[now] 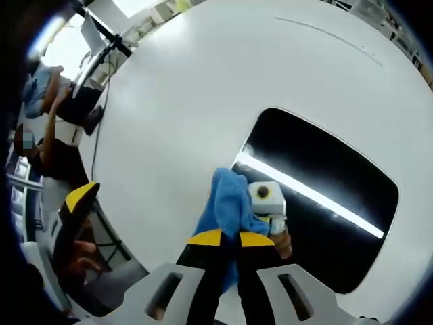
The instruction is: Wipe the mirror surface with the cleaning cloth until all visible marks leave the cleaned area.
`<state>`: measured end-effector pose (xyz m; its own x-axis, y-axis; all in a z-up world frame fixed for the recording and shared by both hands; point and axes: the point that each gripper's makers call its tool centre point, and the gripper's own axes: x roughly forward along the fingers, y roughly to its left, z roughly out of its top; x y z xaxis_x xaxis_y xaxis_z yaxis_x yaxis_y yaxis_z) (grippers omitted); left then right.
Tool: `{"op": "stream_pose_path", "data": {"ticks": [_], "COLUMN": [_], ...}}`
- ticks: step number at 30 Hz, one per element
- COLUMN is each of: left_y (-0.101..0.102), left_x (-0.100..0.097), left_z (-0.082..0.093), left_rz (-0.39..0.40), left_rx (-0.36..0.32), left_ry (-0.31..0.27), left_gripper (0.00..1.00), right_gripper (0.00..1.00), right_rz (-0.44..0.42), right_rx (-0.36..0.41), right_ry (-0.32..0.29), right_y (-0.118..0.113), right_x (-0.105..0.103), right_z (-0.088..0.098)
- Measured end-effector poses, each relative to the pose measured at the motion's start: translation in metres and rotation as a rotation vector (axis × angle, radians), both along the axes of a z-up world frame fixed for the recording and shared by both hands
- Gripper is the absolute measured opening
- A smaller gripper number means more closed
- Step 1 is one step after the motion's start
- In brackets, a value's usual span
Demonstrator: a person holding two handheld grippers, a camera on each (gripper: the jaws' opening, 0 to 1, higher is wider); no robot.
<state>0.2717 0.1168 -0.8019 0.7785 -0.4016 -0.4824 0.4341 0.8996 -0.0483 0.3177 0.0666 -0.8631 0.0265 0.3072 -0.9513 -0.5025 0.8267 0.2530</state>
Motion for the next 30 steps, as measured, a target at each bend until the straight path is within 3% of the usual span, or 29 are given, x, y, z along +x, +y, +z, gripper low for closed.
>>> {"op": "stream_pose_path", "data": {"ticks": [4,18,28,30], "left_y": [0.0001,-0.0021,-0.0005,-0.0003], "left_x": [-0.0001,-0.0013,-0.0010,-0.0011], "left_z": [-0.0004,-0.0018,-0.0013,-0.0015], "left_rz": [0.000,-0.007,0.001,0.001], "left_rx": [0.001,0.000,-0.008,-0.010], "left_ry": [0.002,0.012,0.014,0.016], "left_gripper": [1.00,1.00,1.00,1.00], "right_gripper": [0.02,0.02,0.02,0.02], "right_rz": [0.044,0.069,0.041,0.007], "right_rx": [-0.015,0.000,0.003,0.020], "right_ry": [-0.022,-0.031,-0.022,0.002], "right_y": [0.0001,-0.0004,-0.0006,-0.0012], "right_x": [0.0023,0.0082,0.0080,0.0083], "right_z": [-0.0027,-0.0079,-0.0075,-0.0066]}}
